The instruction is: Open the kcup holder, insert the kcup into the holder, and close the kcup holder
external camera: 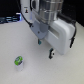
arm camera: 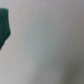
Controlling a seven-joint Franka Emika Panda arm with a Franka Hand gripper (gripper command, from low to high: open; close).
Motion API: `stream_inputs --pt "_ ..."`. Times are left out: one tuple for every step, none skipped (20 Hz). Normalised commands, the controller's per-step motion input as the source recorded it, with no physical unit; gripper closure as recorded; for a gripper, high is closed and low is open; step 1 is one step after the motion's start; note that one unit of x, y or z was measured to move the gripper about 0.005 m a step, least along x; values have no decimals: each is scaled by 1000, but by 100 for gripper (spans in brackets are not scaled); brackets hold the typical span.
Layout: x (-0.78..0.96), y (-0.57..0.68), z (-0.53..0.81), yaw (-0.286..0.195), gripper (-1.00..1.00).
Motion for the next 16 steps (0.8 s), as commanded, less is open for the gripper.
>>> stream_inputs --pt "59 -671 65 -223 -100" --pt "48 -665 57 -226 -100" --pt "43 -644 41 -231 -100" --pt "28 -627 25 -235 -100" --pt "27 -631 18 -234 -100" --pt "45 -646 8 -230 -100" --pt "43 -644 12 -229 -100" --pt "38 -636 10 -232 -100" --pt "42 -626 13 -233 -100" --pt "71 -629 16 -230 -100" --pt "113 -617 17 -227 -100" --pt "186 -586 15 -228 -100" --pt "244 -552 10 -233 -100" --pt "280 -525 5 -236 -100" --pt "299 -506 -8 -238 -100" --pt "290 -472 -52 -238 -100"
